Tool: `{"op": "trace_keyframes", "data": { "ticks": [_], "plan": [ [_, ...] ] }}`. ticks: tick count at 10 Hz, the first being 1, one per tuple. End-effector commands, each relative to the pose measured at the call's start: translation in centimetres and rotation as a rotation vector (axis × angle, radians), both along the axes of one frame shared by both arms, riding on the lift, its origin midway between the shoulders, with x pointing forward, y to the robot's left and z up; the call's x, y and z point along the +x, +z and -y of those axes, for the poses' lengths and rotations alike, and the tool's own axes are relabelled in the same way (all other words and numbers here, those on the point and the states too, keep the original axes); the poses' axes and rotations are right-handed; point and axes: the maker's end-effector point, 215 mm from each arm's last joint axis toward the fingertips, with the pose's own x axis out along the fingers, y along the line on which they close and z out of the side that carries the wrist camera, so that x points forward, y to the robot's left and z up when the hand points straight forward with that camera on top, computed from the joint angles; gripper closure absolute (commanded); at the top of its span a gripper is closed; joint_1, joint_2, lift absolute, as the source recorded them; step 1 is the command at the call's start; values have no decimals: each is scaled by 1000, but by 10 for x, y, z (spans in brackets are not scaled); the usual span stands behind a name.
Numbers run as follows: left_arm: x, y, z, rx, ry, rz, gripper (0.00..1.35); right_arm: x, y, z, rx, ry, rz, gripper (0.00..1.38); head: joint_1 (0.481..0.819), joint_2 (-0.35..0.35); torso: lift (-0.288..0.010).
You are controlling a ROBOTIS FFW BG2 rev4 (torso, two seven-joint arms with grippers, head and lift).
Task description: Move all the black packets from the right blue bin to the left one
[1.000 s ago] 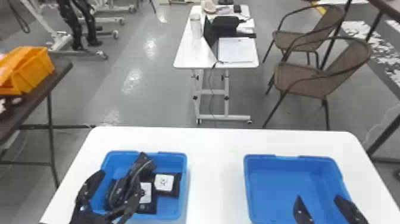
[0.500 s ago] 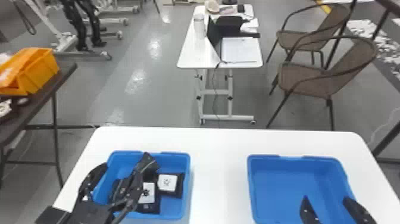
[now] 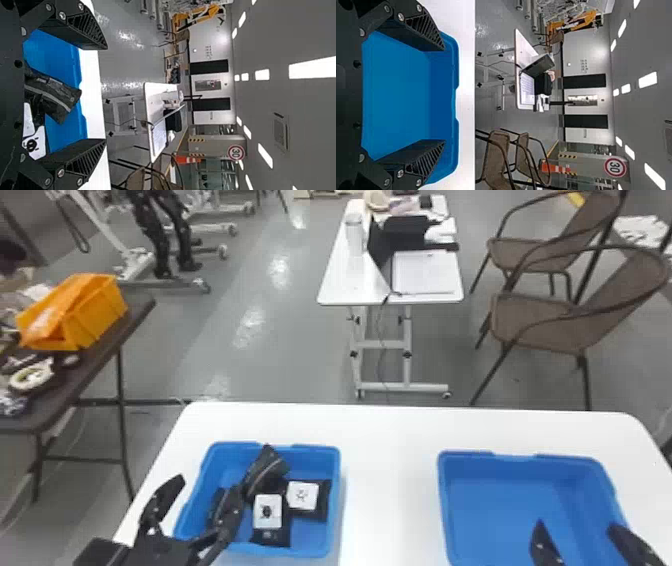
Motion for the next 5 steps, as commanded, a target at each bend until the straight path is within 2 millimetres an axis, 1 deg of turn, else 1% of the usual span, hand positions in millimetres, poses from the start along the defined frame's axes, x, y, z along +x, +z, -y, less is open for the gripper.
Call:
{"op": "trace_keyframes", "data": {
  "ticks": [1,3,5],
  "plan": [
    [1,-1,7,-19,4,3,209,0,-1,0,3,-1,-2,209,695,161,0],
    [1,-2,12,-32,7,4,209,0,-1,0,3,-1,-2,209,695,152,0],
    [1,-2,11,-36,9,2,209,0,0,0,1,-1,4,209,695,145,0]
  ]
}}
